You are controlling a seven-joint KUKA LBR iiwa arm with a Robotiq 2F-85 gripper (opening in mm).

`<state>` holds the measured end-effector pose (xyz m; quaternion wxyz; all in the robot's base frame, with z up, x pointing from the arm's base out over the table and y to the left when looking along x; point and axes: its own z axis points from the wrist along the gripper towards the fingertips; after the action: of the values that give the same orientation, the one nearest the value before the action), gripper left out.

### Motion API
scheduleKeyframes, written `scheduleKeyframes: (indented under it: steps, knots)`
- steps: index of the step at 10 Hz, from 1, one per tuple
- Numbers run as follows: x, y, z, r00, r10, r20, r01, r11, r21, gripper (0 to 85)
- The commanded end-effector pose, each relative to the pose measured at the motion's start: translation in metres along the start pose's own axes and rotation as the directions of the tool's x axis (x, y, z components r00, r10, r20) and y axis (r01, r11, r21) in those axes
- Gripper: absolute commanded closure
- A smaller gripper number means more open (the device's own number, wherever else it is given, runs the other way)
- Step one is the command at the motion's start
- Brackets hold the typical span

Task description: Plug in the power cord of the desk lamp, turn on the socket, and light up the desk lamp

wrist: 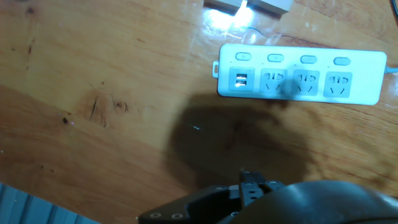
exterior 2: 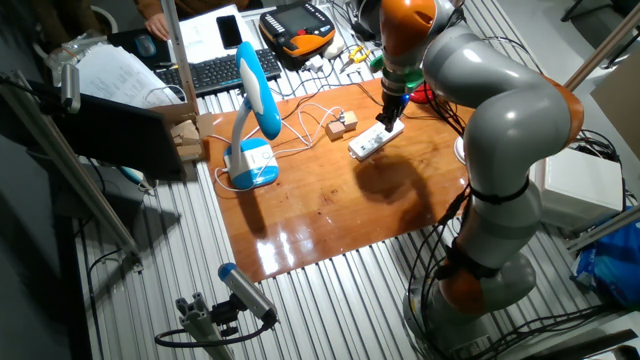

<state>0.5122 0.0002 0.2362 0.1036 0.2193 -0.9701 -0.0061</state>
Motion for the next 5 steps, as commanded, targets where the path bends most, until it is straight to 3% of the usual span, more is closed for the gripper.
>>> scheduleKeyframes:
  steps: [1, 5]
  knots:
    - [-0.0001, 0.0, 0.0, 1.0, 0.003, 0.0, -0.003, 1.0, 0.0, 85.0]
    - [0.0, 0.0, 0.0001, 1.0, 0.0, -0.001, 0.0, 1.0, -0.001, 85.0]
